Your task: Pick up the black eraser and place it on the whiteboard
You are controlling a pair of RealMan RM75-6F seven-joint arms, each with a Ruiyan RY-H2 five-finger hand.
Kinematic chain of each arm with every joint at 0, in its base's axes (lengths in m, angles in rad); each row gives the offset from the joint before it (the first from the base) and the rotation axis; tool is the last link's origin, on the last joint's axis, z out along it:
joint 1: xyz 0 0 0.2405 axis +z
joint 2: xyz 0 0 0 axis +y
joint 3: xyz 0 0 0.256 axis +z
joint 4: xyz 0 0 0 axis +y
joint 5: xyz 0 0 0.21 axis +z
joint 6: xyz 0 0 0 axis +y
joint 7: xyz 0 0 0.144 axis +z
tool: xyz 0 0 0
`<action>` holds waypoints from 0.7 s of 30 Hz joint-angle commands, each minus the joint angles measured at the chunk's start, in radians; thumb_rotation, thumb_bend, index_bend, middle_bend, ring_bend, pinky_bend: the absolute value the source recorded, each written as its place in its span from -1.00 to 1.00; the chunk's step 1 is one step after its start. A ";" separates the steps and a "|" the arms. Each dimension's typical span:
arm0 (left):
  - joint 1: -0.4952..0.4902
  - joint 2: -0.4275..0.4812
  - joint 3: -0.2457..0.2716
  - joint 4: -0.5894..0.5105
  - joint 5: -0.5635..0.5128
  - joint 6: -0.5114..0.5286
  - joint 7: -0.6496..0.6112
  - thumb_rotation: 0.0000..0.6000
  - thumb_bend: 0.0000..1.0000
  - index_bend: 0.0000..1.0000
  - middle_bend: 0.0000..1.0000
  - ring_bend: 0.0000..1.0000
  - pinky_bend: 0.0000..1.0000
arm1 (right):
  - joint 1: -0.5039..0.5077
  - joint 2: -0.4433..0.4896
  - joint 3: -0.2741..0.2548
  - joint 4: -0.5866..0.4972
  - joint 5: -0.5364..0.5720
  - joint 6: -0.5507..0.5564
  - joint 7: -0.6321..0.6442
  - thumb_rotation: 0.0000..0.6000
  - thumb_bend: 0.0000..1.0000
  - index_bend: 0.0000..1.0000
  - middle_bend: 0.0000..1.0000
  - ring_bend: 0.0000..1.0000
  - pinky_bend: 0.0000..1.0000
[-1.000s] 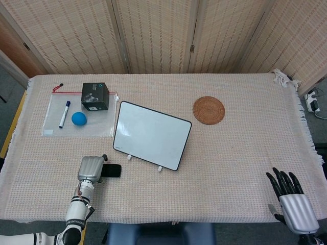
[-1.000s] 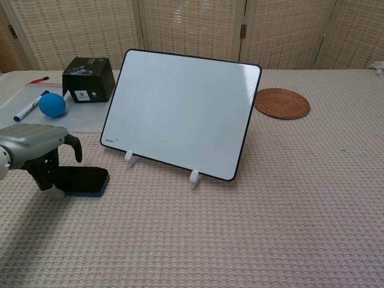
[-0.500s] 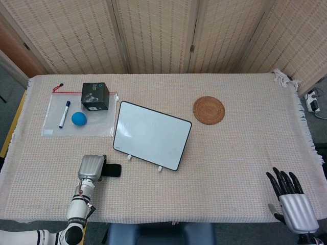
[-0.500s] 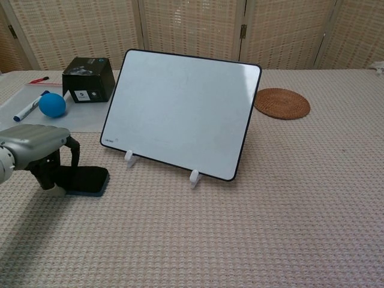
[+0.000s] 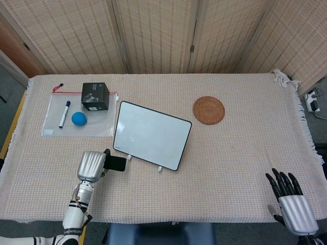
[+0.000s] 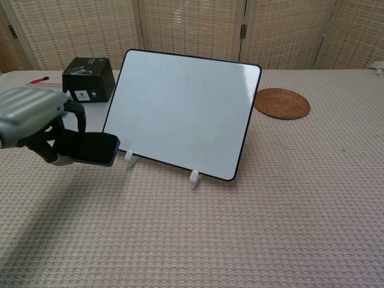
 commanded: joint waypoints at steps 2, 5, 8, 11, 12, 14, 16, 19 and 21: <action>0.013 -0.089 0.038 0.211 0.353 0.165 -0.130 1.00 0.03 0.32 1.00 1.00 1.00 | 0.000 -0.003 -0.001 0.001 0.000 -0.001 -0.004 1.00 -0.38 -1.00 -1.00 -1.00 -1.00; -0.009 -0.139 0.014 0.300 0.421 0.184 -0.135 1.00 0.03 0.32 1.00 1.00 1.00 | -0.001 -0.003 0.000 0.000 0.003 0.000 -0.004 1.00 -0.38 -1.00 -1.00 -1.00 -1.00; -0.037 -0.198 -0.020 0.388 0.455 0.179 -0.162 1.00 0.02 0.32 1.00 1.00 1.00 | -0.003 0.000 0.001 -0.001 0.005 0.007 0.004 1.00 -0.38 -1.00 -1.00 -1.00 -1.00; -0.056 -0.239 -0.044 0.441 0.454 0.153 -0.169 1.00 0.02 0.32 1.00 1.00 1.00 | -0.005 0.004 0.002 -0.001 0.006 0.013 0.013 1.00 -0.38 -1.00 -1.00 -1.00 -1.00; -0.066 -0.255 -0.053 0.461 0.453 0.139 -0.169 1.00 0.02 0.32 1.00 1.00 1.00 | -0.006 0.005 0.002 -0.001 0.006 0.014 0.015 1.00 -0.38 -1.00 -1.00 -1.00 -1.00; -0.081 -0.278 -0.066 0.492 0.448 0.115 -0.165 1.00 0.02 0.32 1.00 1.00 1.00 | -0.006 0.007 0.001 -0.001 0.008 0.015 0.019 1.00 -0.38 -1.00 -1.00 -1.00 -1.00; -0.097 -0.304 -0.080 0.522 0.440 0.088 -0.159 1.00 0.02 0.32 1.00 1.00 1.00 | -0.006 0.010 0.002 -0.003 0.012 0.015 0.025 1.00 -0.38 -1.00 -1.00 -1.00 -1.00; -0.119 -0.341 -0.100 0.566 0.432 0.061 -0.147 1.00 0.01 0.32 1.00 1.00 1.00 | -0.005 0.015 0.005 -0.005 0.019 0.014 0.034 1.00 -0.38 -1.00 -1.00 -1.00 -1.00; -0.135 -0.367 -0.115 0.601 0.430 0.050 -0.144 1.00 0.01 0.32 1.00 1.00 1.00 | -0.003 0.019 0.006 -0.006 0.025 0.010 0.040 1.00 -0.38 -1.00 -1.00 -1.00 -1.00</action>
